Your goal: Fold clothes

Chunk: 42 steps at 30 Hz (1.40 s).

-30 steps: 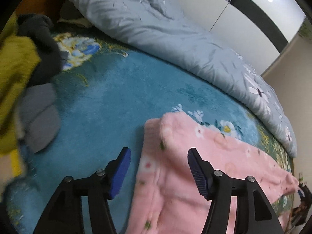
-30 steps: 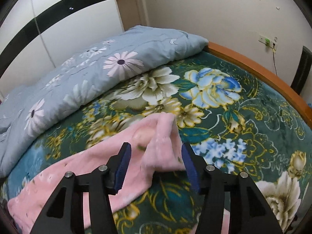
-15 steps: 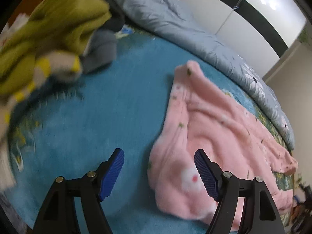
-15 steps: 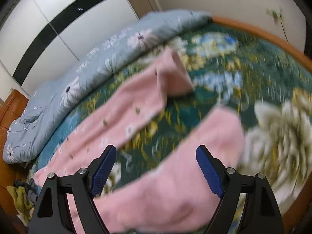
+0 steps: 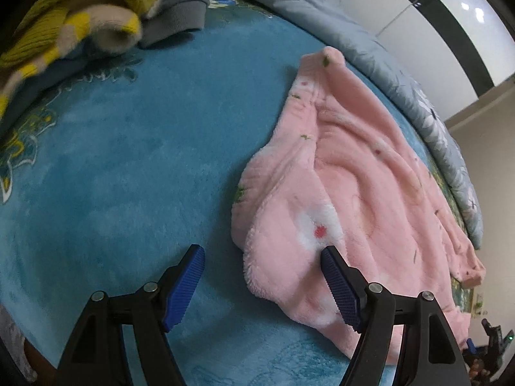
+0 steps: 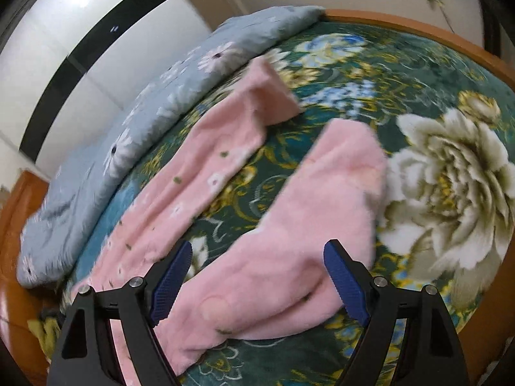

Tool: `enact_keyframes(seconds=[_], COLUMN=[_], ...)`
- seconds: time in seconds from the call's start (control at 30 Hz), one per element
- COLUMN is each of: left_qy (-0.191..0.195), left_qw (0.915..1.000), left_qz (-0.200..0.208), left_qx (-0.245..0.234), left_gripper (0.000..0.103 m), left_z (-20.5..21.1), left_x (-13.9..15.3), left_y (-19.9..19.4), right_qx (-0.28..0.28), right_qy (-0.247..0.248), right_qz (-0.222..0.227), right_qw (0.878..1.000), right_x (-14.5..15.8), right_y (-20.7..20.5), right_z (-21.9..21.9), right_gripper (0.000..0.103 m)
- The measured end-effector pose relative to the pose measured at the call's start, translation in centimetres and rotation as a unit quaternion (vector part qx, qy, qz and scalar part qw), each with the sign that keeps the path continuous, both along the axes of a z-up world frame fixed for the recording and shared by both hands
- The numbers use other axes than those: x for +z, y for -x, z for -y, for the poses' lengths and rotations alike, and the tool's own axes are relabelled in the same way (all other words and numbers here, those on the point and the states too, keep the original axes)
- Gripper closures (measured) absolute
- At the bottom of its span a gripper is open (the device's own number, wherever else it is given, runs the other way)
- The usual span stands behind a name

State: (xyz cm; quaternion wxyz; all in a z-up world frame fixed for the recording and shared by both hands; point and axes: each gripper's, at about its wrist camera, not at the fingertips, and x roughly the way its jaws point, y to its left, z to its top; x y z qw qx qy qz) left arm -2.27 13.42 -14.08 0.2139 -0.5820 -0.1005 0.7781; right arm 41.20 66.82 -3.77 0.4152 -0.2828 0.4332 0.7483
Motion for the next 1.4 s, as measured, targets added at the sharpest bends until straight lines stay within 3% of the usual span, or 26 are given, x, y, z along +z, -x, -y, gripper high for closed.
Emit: enact_keyframes(seconds=[0.13,0.33,0.43,0.5,0.57,0.6,0.63,0.67,0.7,0.73,0.87,0.97,1.07,1.17,1.27,1.4], left_qy=[0.025,0.058,0.046,0.017,-0.015,-0.032,-0.05,-0.063,-0.07,-0.07,-0.078,-0.1,-0.119,-0.115,-0.112,-0.117], left_qw=[0.9995,0.9969,0.9976,0.9987,0.999,0.9988,0.9981,0.9975,0.9971,0.9971,0.996,0.9919,0.9845,0.9842,0.9866,0.9847], left_qz=[-0.014,-0.05,-0.05,-0.04,-0.03,-0.025,-0.023,-0.022,-0.021,-0.025,-0.043,-0.078,-0.129,-0.135,-0.118,-0.121], left_qx=[0.009,0.016,0.018,0.025,0.028,0.028,0.027,0.024,0.02,0.016,0.004,0.009,0.012,0.005,0.013,0.044], left_gripper=[0.025,0.023,0.022,0.023,0.024,0.026,0.04,0.052,0.071,0.082,0.09,0.091,0.092,0.092,0.092,0.092], left_z=[-1.5,-3.1,-3.1,-2.6,-2.2,-2.0,-1.9,-1.8,-1.9,-2.1,-2.5,-2.1,-1.6,-2.0,-1.3,0.0], left_x=[0.1,-0.3,-0.3,-0.3,-0.4,-0.4,-0.4,-0.4,-0.5,-0.5,-0.1,1.3,3.0,3.3,2.8,2.9], left_y=[-1.2,-3.0,-3.0,-2.9,-2.7,-2.6,-2.6,-2.7,-2.7,-2.7,-2.7,-2.9,-3.6,-3.5,-2.6,-2.4], right_qx=[0.065,0.074,0.052,0.037,0.027,0.023,0.021,0.02,0.021,0.025,0.041,0.054,0.073,0.091,0.102,0.103], right_qy=[-0.008,-0.001,0.023,0.042,0.056,0.064,0.072,0.073,0.071,0.065,0.027,-0.027,-0.094,-0.159,-0.164,-0.074], right_qz=[0.034,0.099,0.109,0.105,0.095,0.08,0.062,0.05,0.04,0.032,-0.007,-0.058,-0.125,-0.154,-0.128,-0.069], right_qw=[0.997,0.992,0.992,0.993,0.994,0.994,0.995,0.996,0.996,0.997,0.999,0.997,0.985,0.971,0.973,0.989], right_x=[-0.7,-3.6,-4.7,-5.2,-5.5,-5.5,-5.4,-5.2,-4.8,-4.1,-0.3,4.7,9.9,12.5,9.9,1.9], right_y=[5.3,9.7,9.1,8.1,6.9,6.3,5.6,5.2,4.9,4.8,5.4,6.1,5.4,3.3,1.2,-1.5], right_z=[1.7,2.5,2.2,1.9,1.7,1.7,1.6,1.6,1.5,1.5,0.9,0.7,1.5,3.9,5.9,7.4], right_gripper=[0.018,0.023,0.042,0.058,0.087,0.093,0.095,0.097,0.098,0.099,0.1,0.1,0.1,0.1,0.1,0.1])
